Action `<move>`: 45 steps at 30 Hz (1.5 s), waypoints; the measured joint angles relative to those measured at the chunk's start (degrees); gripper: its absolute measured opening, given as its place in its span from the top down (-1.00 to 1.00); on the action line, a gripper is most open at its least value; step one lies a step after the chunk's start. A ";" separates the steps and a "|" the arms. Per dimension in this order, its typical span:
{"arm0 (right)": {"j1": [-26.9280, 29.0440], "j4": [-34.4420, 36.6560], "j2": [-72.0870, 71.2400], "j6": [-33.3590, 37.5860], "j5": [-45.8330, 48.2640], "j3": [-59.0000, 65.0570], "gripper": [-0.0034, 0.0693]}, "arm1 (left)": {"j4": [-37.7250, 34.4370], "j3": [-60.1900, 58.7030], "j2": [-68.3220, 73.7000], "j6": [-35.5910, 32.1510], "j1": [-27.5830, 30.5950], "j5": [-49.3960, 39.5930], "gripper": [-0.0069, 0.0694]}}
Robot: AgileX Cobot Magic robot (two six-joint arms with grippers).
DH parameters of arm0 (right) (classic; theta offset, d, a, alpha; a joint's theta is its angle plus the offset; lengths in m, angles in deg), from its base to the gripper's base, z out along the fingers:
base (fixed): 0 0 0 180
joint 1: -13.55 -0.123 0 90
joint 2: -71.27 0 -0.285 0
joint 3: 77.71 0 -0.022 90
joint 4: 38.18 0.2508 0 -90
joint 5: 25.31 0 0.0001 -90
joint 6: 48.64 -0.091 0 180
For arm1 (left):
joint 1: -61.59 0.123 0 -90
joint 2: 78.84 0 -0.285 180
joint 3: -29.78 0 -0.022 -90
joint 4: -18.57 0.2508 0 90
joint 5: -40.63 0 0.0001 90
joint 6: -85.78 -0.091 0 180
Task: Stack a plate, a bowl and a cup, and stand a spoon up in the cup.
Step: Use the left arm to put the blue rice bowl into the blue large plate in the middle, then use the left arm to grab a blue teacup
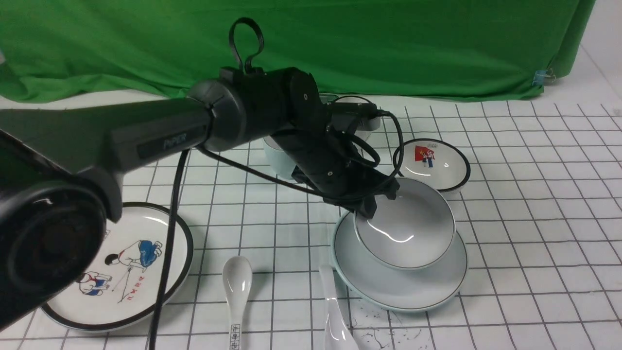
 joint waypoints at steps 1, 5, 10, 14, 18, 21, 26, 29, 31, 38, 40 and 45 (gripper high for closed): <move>0.00 0.00 0.00 0.06 0.00 0.26 0.78 | -0.16 0.00 0.19 0.00 0.00 0.05 0.83; 0.00 0.00 0.00 0.18 0.00 2.49 0.78 | -0.83 0.00 0.32 0.04 0.00 0.75 0.82; 0.00 0.00 0.00 0.30 0.02 4.72 0.78 | -0.94 0.00 0.98 0.20 0.00 0.47 0.77; 0.00 -0.06 0.00 0.35 -0.07 4.82 0.77 | -0.94 0.00 1.76 0.74 0.00 0.02 0.67; 0.00 -0.06 0.00 0.35 -0.07 4.82 0.77 | -0.57 0.30 1.83 0.86 0.00 -1.17 0.34; 0.00 -0.06 0.00 0.35 -0.07 4.82 0.76 | 2.60 2.26 1.09 1.29 0.00 -3.95 0.02; 0.00 -0.17 0.00 0.35 -0.74 4.82 0.74 | 13.86 11.29 -2.96 4.25 0.00 -12.72 -0.50; 0.00 -0.18 0.00 0.35 -2.12 4.82 0.73 | 23.59 17.04 -5.54 7.02 0.00 -16.83 -0.62; 0.00 -0.18 0.00 0.35 -2.90 4.82 0.73 | 29.10 19.28 -6.32 8.47 0.19 -18.42 -0.64; 0.00 -0.23 0.00 0.35 -4.65 4.82 0.73 | 33.08 20.85 -4.70 10.95 6.37 -20.09 -0.62; 0.00 -0.23 0.00 0.35 -4.72 4.82 0.72 | 30.73 20.85 -2.95 11.01 9.02 -18.97 -0.61; 0.00 -0.23 0.00 0.35 -4.98 4.82 0.72 | 27.24 20.85 2.05 11.22 13.66 -14.74 -0.57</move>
